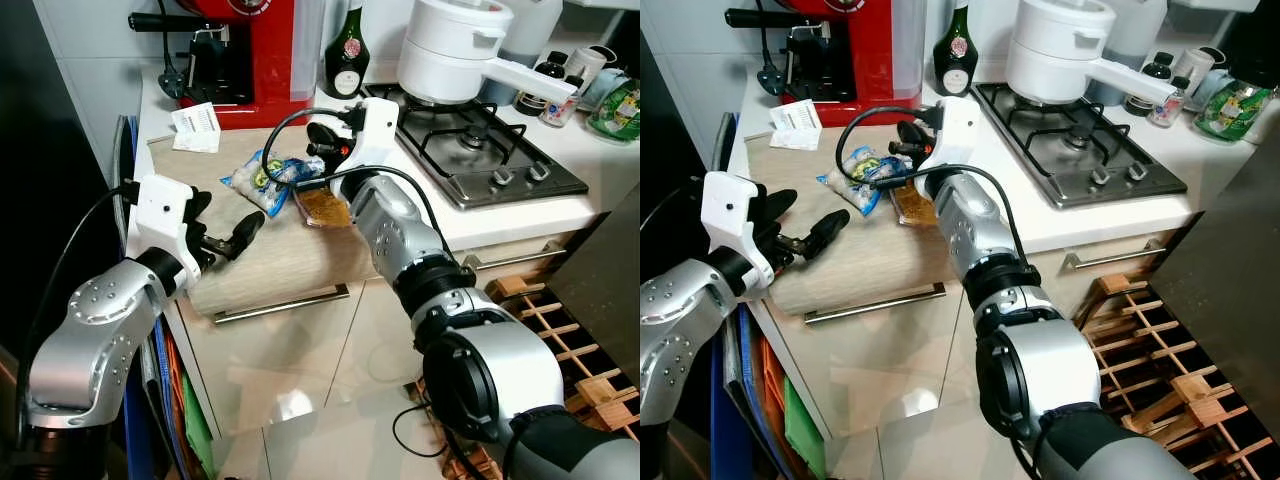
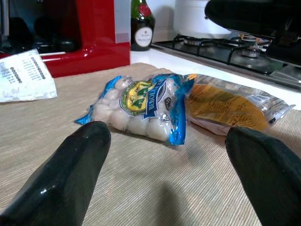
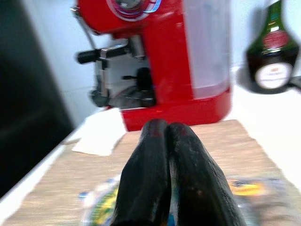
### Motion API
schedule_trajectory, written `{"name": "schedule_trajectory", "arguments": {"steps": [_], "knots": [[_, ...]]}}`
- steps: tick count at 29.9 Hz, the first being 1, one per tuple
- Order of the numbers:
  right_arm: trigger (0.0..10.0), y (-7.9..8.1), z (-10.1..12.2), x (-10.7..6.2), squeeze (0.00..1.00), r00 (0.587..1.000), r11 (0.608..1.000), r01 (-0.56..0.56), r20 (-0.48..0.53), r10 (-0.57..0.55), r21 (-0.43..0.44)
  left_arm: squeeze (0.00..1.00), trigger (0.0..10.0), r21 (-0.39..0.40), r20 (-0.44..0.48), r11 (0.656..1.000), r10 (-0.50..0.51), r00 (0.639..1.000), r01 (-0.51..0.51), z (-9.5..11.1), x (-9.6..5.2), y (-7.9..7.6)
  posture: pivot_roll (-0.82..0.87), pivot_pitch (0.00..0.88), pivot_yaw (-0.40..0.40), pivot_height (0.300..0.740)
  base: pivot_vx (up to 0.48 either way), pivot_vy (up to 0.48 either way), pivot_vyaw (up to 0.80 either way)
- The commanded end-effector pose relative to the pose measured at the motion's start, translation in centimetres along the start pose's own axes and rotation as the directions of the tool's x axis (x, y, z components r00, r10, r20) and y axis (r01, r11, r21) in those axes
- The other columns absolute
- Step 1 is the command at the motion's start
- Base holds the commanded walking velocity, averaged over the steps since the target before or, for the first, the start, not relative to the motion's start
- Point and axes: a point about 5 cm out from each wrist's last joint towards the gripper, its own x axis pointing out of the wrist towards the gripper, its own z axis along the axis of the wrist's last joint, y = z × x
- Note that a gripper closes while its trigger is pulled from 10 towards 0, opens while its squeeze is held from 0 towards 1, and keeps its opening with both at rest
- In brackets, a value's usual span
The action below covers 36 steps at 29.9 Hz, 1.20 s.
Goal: Restocking fridge
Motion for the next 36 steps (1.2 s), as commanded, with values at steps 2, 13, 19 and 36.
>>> {"name": "schedule_trajectory", "arguments": {"steps": [2, 13, 19, 36], "knots": [[10.0, -0.4, -1.0, -0.1, 1.00, 0.998, 0.988, 0.034, -0.054, -0.026, 0.153, 0.00, 10.0, 0.071, 0.063, 0.997, 0.013, 0.998, -0.018, 0.9, 0.0, -0.7, 0.07, 0.027, -0.069, 0.740, 0.000, 0.000, 0.00], [10.0, 0.3, -0.9, 0.4, 1.00, 0.997, 0.965, 0.041, -0.075, -0.022, 0.261, 0.00, 10.0, 0.136, 0.178, 0.988, 0.046, 0.983, -0.071, 2.7, -0.8, -1.7, 0.12, 0.021, -0.092, 0.740, 0.000, 0.000, 0.00], [10.0, 0.2, -0.2, 0.7, 1.00, 0.997, 0.974, 0.033, -0.073, -0.016, 0.225, 0.00, 10.0, 0.137, 0.202, 0.986, 0.061, 0.977, -0.090, 3.0, -1.9, -2.4, 0.16, 0.023, -0.106, 0.740, 0.000, 0.000, 0.00], [10.0, -2.0, -0.2, 0.3, 1.00, 0.969, 0.981, 0.190, -0.166, -0.182, 0.033, 0.00, 10.0, 0.151, 0.112, 0.985, 0.064, 0.992, -0.080, 2.6, -5.5, -3.1, 0.29, 0.092, -0.101, 0.740, 0.000, 0.000, 0.00]]}}
